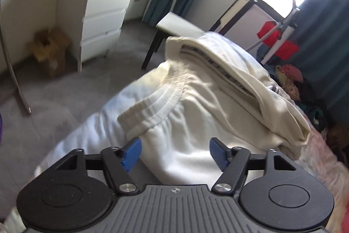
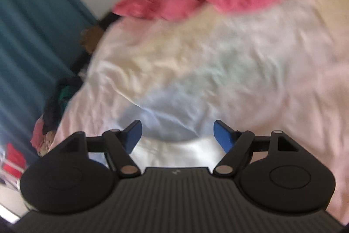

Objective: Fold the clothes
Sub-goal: 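Open both grippers to release the folded sweatpants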

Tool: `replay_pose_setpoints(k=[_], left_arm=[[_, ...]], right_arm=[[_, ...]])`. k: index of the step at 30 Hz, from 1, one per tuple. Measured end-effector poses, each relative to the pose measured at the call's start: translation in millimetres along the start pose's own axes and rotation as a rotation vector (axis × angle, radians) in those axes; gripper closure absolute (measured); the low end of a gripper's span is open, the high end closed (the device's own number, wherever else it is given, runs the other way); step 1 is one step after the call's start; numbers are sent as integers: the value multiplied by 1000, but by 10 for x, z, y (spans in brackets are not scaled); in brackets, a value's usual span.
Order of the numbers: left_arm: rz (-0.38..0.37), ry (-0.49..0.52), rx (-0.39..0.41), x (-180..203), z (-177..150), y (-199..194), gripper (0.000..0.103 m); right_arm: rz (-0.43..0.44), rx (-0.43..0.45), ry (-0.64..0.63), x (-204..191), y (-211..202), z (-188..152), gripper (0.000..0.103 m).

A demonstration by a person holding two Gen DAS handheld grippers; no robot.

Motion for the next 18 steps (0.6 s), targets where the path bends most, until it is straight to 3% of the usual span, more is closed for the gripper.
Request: replay_pose_setpoints(k=[4,7,9,13,16,18], left_arm=[[-47,153,79,665,8,-64,22],[-95,236,124,1207,-87,-55,21],[-142,269,146,1564,-217,-3,19],[-224,332,127,2230,-595,240,19],[-240,413,112,2640,-868,507,19],[-242,444,105,2832,-1019,706,19]], right_arm=[[144,7,-232,-544,80,-111,28],[208,-59,-357,-791,300,-328,29],[206,-99,-376,-825,489,-428,29],[179,-88,-486,-905,761,-564,29],[146,-118,-551,-887,981,-662,29],[173,-161,-516,-838,1078,-711,29]])
Point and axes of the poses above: each gripper's, at about its wrist camera, not at the fingertips, and y roughly the way its jaws point, x to its right, z to its top, the point moved 8 cm from there along y, roughly the way its jaws point, and after that the axes turned 3 degrees about x, right-handed, at the moved point
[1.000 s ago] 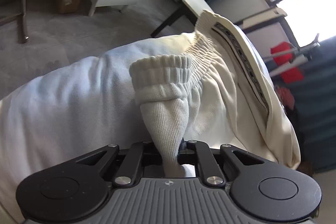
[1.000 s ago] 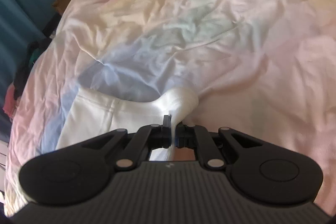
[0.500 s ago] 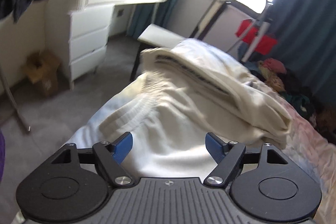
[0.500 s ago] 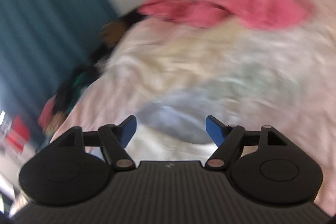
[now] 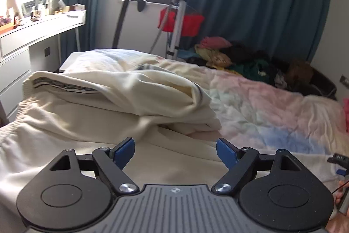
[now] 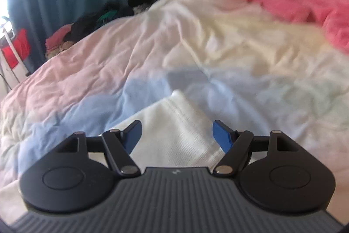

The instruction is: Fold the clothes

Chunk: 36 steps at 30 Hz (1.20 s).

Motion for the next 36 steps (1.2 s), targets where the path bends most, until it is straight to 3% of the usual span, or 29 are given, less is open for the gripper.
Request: replay_pose_setpoints(k=[5,9,18,19,20,22,23,26,31,33,34,36], left_arm=[[-6,-4,-1,160,-349,489,19],[-18,9,-53,189,-589,757,20],[6,-1,-85,106,-664,875,20],[10,7,-88,108,-672,879,20],[13,15,-90,110,-680,883,20],[21,32,-88,116,-686,886,20],[30,39,-86,111,-686,888,20],[55,61,-78,94,-682,894,20],[73,75,-56,42,-659,877,20],[67,70,-49,27,-664,841,20],[62,69,-46,27,-669,819,20],[53,71,-32,26,-676,767,20]], right_arm=[[65,6,46,66,95,-23,28],[43,13,40,129,201,-28,28],[47,-21,-46,95,314,-70,30],[44,-25,-48,104,313,-73,39],[36,-32,-48,121,319,-70,58],[34,-38,-34,151,320,-44,79],[46,-36,-22,153,314,-24,84],[23,-24,-68,114,273,-14,84],[-26,-40,-107,36,101,-9,75],[-37,-64,-128,-30,-23,29,57],[-31,-75,-146,-81,-94,56,43],[73,-142,-229,-282,-262,71,30]])
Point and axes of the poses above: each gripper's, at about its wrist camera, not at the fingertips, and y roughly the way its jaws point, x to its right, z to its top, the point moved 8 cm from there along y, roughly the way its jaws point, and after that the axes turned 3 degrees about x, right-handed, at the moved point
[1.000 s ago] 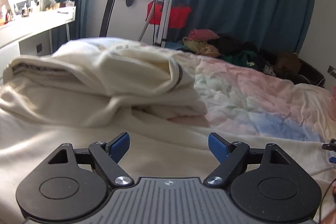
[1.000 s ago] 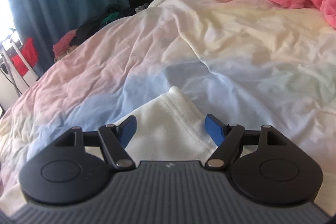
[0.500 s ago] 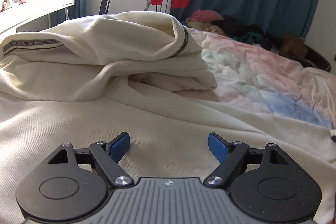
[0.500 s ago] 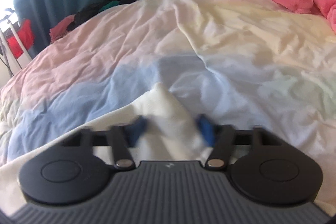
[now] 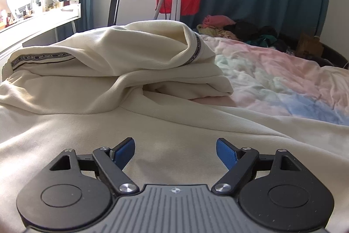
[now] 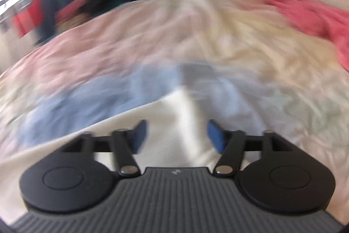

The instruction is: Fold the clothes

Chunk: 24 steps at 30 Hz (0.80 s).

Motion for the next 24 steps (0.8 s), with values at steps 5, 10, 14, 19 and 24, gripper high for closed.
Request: replay_pose_setpoints(k=[5,10,14,19,24], left_arm=[[-13,10,25,-27,-38,-183,20],[22,66,29,-133,-135,-454,19],[42,25,42,-244,-104,-604,19],[58,-3,73,-274,-61,-659,19],[55,-8,78,-253,-61,-673,19]], right_arm=[[146,-264,-186,-506,-440,10,28],[301,-365,-323,-1080,-979,211,28],[273,-315,-387,-1368,-1274,494,28],[299,-231,-287,-1460,-1252,440,28],[196,-218,-147,-1330,-944,-7,28]])
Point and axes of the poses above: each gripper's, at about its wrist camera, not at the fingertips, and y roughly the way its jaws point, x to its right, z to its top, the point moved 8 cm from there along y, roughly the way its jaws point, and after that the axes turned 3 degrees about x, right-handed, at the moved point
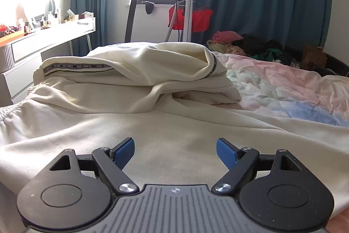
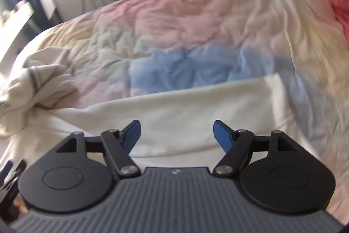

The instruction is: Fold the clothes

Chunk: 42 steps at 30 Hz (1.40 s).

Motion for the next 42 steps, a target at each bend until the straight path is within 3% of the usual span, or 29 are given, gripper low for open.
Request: replay_pose_setpoints(k=[7,12,19,23,26,29,31,32,33,34,35,39,42], left_arm=[[0,78,23,152,70,126,19],[-7,166,20,393,211,451,19],[1,453,115,1210,681,1041,10],[24,606,92,1683,775,1571,7],[143,766,-14,1768,680,2048,7],[163,875,-95,1733,578,2340,5],[145,857,-96,1692,636,2335,6],[136,848,-97,1672,666,2333,15],[128,839,-97,1646,703,2322,33],[131,820,-90,1594,770,2292,42],[146,786,-75,1516,862,2247,65],[235,575,38,1039,1426,1902,79],[343,415,104,469,1792,1633,81]], right_arm=[[73,110,211,-224,191,-427,28],[159,212,241,-391,185,-479,28],[203,239,316,-272,466,-464,28],[162,289,319,-157,596,-346,28],[145,277,334,-79,733,-398,27],[121,253,319,-55,859,-401,28],[62,299,271,-41,822,-322,28],[43,328,257,-38,784,-271,28],[38,349,253,-36,751,-236,28],[43,358,254,-45,732,-221,28],[54,352,258,-49,730,-230,28],[34,346,229,-67,708,-266,28],[29,380,206,-120,634,-224,28]])
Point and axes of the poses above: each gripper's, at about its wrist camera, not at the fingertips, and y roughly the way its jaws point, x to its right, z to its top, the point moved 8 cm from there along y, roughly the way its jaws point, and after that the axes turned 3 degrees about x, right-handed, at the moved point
